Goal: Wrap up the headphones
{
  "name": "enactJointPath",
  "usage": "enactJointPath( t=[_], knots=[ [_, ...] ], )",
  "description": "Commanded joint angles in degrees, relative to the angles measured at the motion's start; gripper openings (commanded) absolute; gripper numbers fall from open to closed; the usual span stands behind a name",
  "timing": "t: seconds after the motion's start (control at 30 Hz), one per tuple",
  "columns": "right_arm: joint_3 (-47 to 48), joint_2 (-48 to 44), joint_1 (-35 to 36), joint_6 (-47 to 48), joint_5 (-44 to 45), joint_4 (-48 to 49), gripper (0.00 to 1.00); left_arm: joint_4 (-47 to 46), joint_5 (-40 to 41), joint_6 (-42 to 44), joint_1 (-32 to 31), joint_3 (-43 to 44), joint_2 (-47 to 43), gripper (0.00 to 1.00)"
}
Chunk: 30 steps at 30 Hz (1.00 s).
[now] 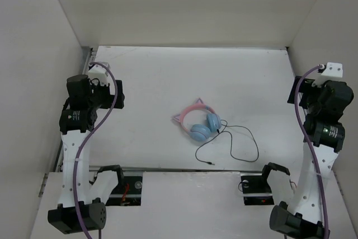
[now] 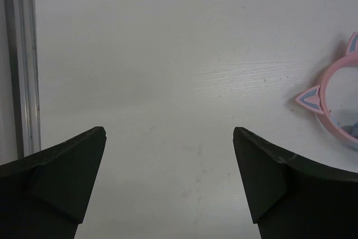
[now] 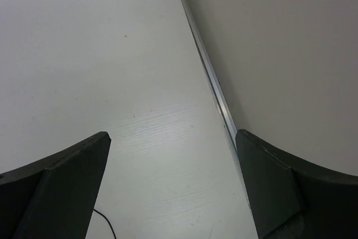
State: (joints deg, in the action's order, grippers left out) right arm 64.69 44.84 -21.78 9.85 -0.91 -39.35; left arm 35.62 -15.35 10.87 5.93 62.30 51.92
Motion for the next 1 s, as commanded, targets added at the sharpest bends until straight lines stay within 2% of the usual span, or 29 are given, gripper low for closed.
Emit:
enactJointPath(
  t=[0.0, 0.27, 0.47, 0.6, 0.77, 0.97],
  knots=[
    [-0.6, -1.8, -0.5, -2.6, 0.3, 5.2, 1.00, -3.7, -1.3, -2.3, -0.9, -0.7, 0.3, 1.00],
    [-0.8, -3.5, -0.5, -2.5, -0.9, 5.2, 1.00, -4.1, -1.8, -4.8, -3.6, -1.2, 3.5, 1.00],
    [-0.4, -2.2, -3.0, -0.6, -6.9, 7.4, 1.00, -6.1, -2.0, -5.0, -11.2, -2.6, 7.7, 1.00],
    [-2.9, -2.3, 0.5, -0.5, -14.0, 11.2, 1.00, -9.0, -1.5, -5.1, -19.2, -4.1, 12.4, 1.00],
    [-9.7, -5.5, 9.9, -0.8, -16.8, 15.8, 1.00, -11.7, -1.3, -4.8, -27.1, -5.0, 17.8, 1.00],
    [-14.7, -6.8, 11.6, -1.4, -19.9, 14.5, 1.00, -14.2, -4.2, -8.1, -32.9, -8.2, 22.3, 1.00]
  ],
)
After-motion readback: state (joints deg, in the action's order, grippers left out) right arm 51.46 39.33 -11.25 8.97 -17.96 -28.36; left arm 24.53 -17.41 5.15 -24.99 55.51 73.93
